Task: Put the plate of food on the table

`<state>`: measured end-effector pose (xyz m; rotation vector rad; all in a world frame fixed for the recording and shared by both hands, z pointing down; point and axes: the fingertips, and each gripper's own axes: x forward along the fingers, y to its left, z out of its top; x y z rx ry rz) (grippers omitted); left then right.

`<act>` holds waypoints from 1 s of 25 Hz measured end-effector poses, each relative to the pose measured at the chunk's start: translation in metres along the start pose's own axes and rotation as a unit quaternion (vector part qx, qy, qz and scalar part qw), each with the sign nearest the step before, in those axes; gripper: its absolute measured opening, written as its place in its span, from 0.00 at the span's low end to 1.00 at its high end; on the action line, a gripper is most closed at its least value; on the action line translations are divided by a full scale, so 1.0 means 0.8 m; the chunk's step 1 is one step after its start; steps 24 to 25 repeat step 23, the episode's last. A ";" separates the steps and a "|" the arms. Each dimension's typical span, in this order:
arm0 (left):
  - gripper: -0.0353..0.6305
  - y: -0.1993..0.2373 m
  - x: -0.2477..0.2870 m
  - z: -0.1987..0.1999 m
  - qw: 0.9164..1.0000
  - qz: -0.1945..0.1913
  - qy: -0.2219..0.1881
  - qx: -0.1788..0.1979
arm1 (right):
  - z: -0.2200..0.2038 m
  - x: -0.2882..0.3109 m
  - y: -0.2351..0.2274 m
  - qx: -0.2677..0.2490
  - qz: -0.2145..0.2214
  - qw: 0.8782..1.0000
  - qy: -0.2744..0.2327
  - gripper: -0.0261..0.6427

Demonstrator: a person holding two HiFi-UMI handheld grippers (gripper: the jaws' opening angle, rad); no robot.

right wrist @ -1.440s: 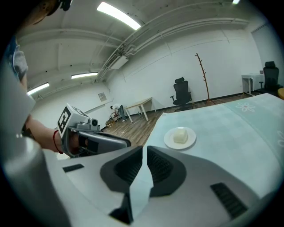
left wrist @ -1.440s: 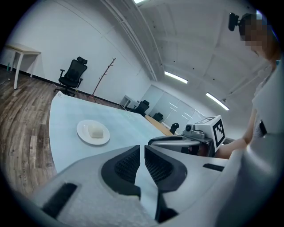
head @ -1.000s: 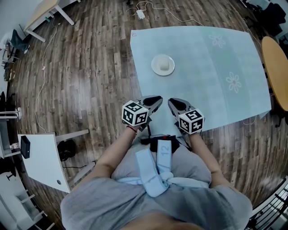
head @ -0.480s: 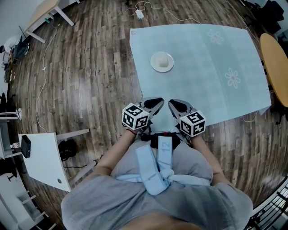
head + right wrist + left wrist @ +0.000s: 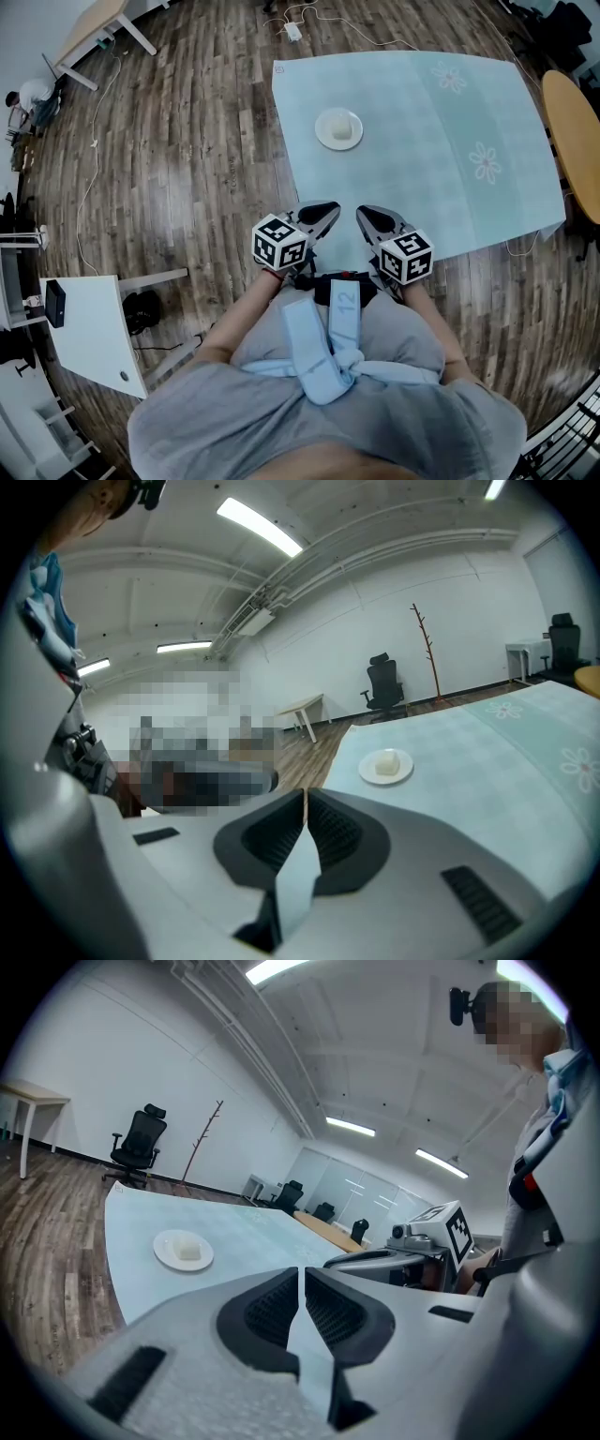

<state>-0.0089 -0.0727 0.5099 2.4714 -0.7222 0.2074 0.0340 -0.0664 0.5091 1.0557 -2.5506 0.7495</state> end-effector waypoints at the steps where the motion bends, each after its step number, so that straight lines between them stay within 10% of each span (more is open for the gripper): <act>1: 0.10 0.001 0.000 -0.001 1.000 0.001 0.000 -0.001 | 0.001 0.001 -0.001 0.003 0.002 1.000 -0.001 0.10; 25: 0.10 0.019 -0.003 -0.002 1.000 0.012 0.001 -0.024 | 0.008 0.017 0.005 0.008 0.016 1.000 0.010 0.10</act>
